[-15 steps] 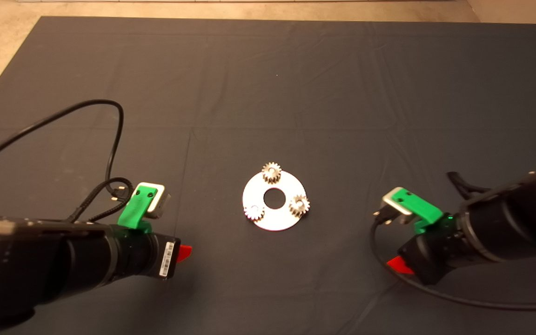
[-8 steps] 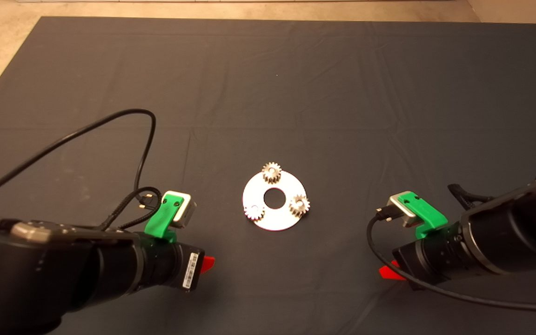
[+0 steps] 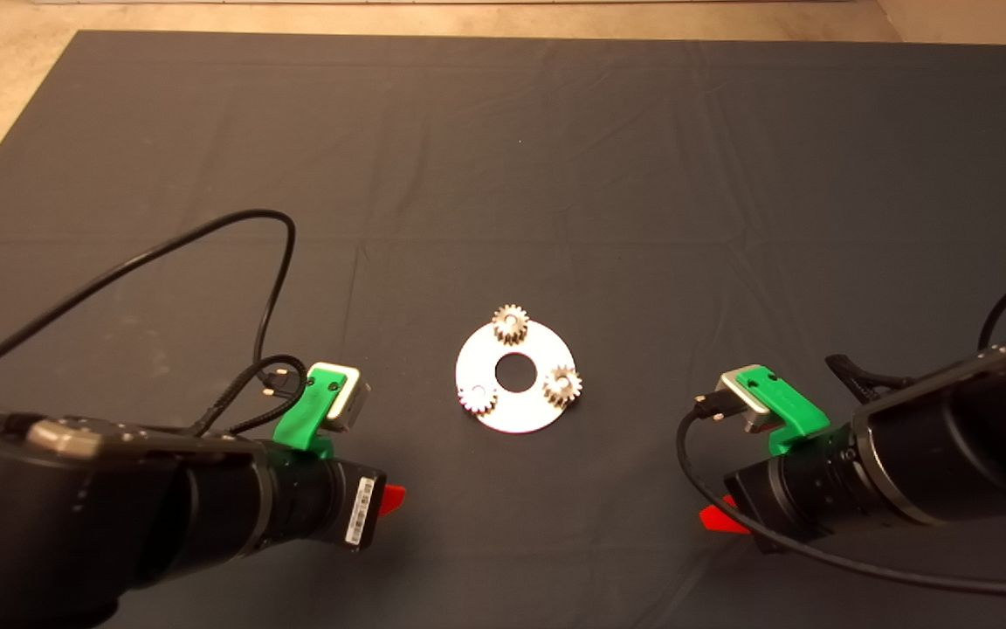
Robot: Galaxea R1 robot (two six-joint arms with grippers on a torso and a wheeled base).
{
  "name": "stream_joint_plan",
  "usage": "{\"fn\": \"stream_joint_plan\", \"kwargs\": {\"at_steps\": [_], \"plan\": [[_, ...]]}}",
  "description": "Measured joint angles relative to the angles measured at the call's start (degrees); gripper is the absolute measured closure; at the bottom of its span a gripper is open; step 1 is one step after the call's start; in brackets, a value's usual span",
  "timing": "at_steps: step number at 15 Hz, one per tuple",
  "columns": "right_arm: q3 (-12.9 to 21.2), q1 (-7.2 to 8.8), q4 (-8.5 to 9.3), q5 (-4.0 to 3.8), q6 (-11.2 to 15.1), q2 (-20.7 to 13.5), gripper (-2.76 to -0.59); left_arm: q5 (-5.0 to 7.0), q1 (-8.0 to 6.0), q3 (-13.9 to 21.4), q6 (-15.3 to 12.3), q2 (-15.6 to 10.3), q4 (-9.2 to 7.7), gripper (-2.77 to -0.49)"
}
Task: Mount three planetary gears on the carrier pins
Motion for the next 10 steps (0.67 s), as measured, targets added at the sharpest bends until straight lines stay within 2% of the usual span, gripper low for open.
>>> {"fn": "stream_joint_plan", "kwargs": {"at_steps": [5, 10], "plan": [[0.2, 0.00, 0.00, -0.02, 0.8, 0.7, -1.45, 0.05, 0.04, 0.1, -0.4, -1.7, -0.35, -1.64], [0.2, 0.00, 0.02, 0.00, 1.4, 2.5, -1.45, 0.02, 0.04, 0.1, -0.4, -1.8, -1.13, -1.64]]}}
